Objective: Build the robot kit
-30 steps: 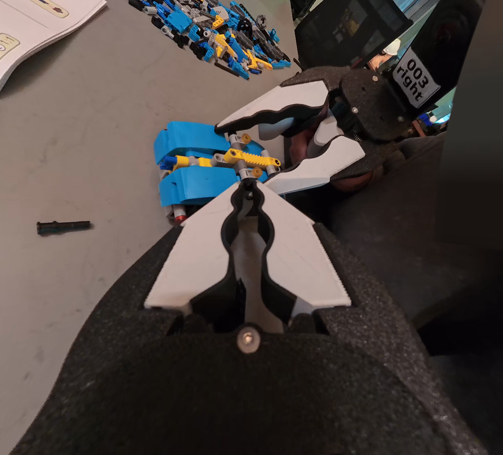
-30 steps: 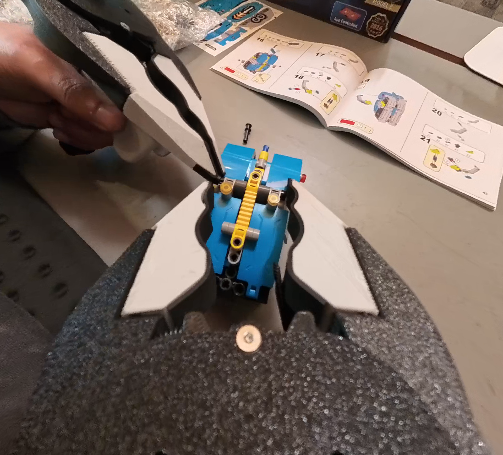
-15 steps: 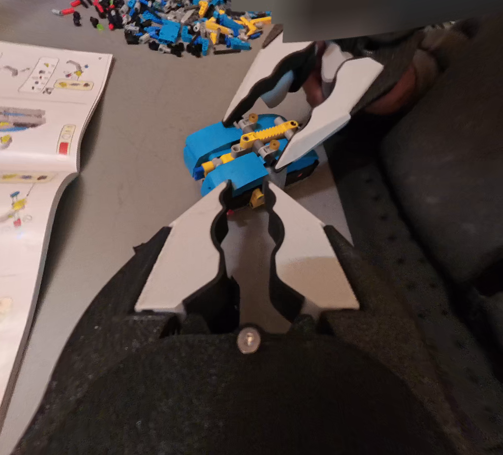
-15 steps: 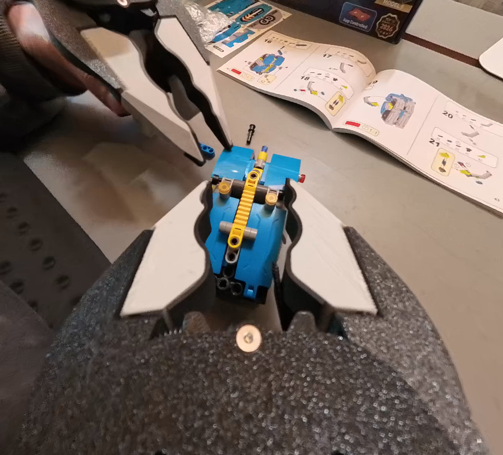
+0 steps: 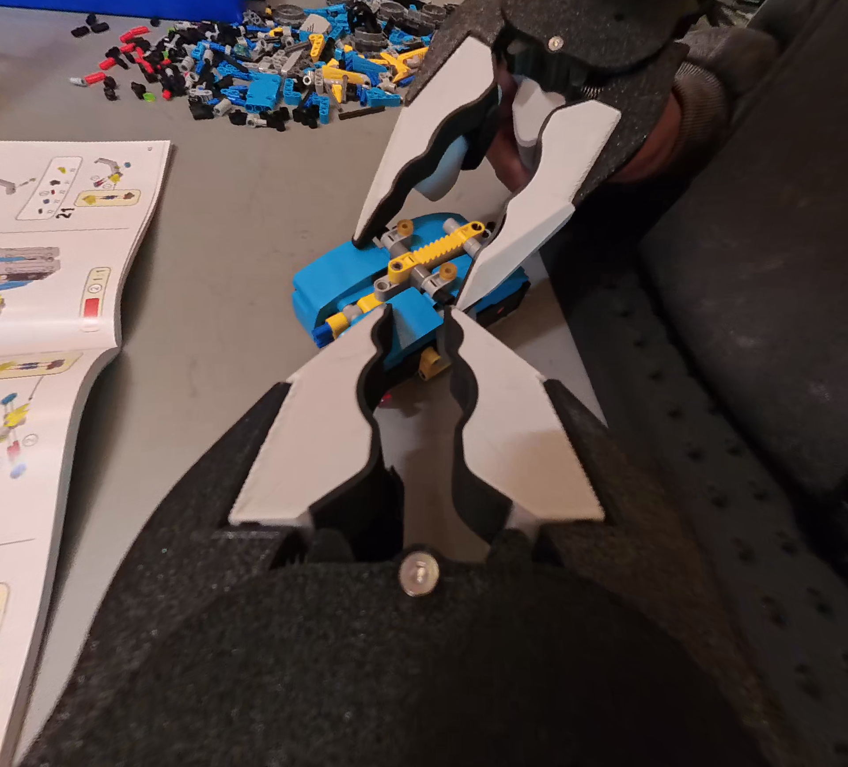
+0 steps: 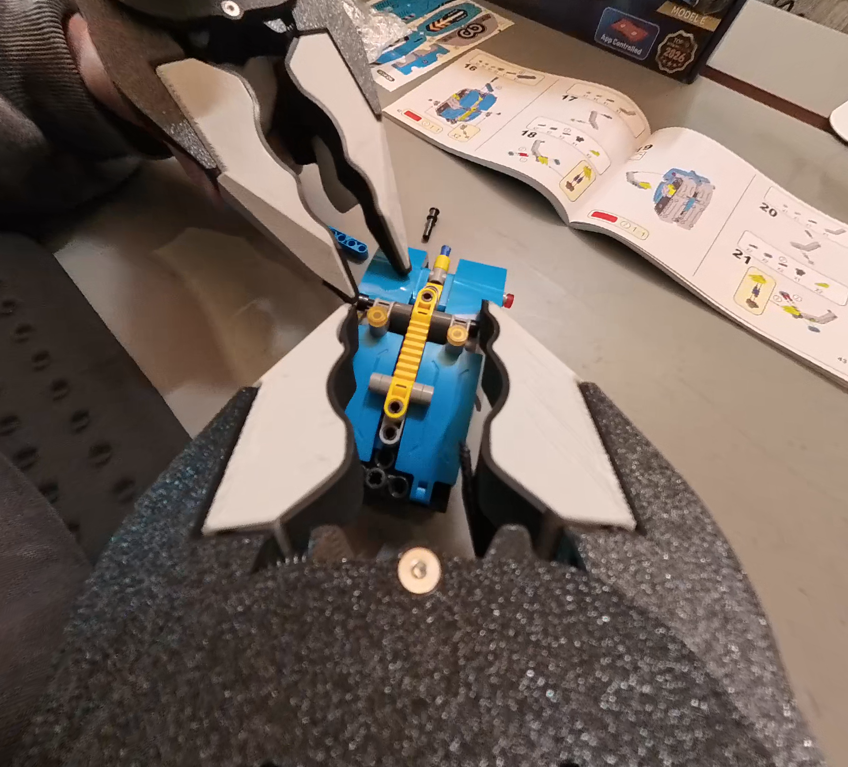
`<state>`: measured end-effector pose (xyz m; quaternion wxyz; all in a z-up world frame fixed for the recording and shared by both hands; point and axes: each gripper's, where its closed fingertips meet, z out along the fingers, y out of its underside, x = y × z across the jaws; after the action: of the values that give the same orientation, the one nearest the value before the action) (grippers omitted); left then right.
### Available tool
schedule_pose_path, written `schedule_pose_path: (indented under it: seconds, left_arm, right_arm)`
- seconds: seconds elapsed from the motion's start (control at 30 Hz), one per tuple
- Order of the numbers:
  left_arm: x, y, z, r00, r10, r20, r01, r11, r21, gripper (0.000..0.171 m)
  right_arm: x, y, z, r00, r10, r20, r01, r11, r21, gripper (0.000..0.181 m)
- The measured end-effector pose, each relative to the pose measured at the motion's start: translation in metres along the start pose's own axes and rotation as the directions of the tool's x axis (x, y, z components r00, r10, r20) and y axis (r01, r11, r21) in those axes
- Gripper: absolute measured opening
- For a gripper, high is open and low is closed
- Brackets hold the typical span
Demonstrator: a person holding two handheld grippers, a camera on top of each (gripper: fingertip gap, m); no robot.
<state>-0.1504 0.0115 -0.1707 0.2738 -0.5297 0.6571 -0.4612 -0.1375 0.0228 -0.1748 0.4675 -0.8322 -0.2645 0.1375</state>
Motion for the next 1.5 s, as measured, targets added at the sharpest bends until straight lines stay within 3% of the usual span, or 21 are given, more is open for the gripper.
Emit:
schedule_pose_path:
  seconds: [0.43, 0.87, 0.9, 0.93, 1.13, 1.33, 1.5]
  left_arm:
    - [0.005, -0.001, 0.004, 0.998, 0.057, 0.009, -0.057, 0.998, 0.027, 0.01]
    - [0.003, -0.004, 0.001, 0.999, 0.015, 0.03, -0.017, 0.998, 0.065, 0.012]
    - [0.002, -0.004, -0.001, 0.999, 0.008, 0.035, -0.011, 0.998, 0.067, 0.013]
    - [0.0, -0.003, -0.003, 0.999, 0.0, 0.048, -0.003, 0.998, 0.067, 0.014]
    - [-0.002, 0.008, -0.014, 0.992, -0.018, 0.122, 0.014, 0.999, 0.037, 0.014]
    - [-0.008, 0.008, -0.019, 0.971, 0.0, 0.239, -0.011, 0.999, 0.045, 0.014]
    - [-0.039, 0.017, -0.053, 0.919, -0.079, 0.386, 0.05, 0.995, 0.084, 0.016]
  right_arm:
    - [-0.001, 0.001, 0.0, 0.999, 0.035, 0.02, -0.036, 0.999, 0.007, 0.049]
    - [0.002, -0.001, -0.002, 0.999, 0.046, 0.009, -0.046, 0.998, 0.031, 0.05]
    - [0.003, -0.002, -0.003, 0.999, 0.048, -0.002, -0.047, 0.998, 0.038, 0.057]
    - [0.005, -0.004, -0.006, 0.999, 0.051, -0.011, -0.051, 0.998, 0.048, 0.065]
    - [0.009, 0.003, -0.023, 0.985, 0.172, -0.007, -0.172, 0.984, 0.037, 0.066]
    - [0.006, 0.007, -0.022, 0.988, 0.144, -0.05, -0.143, 0.989, 0.026, 0.062]
    - [-0.001, 0.0, -0.021, 0.989, 0.129, -0.074, -0.122, 0.988, 0.099, 0.062]
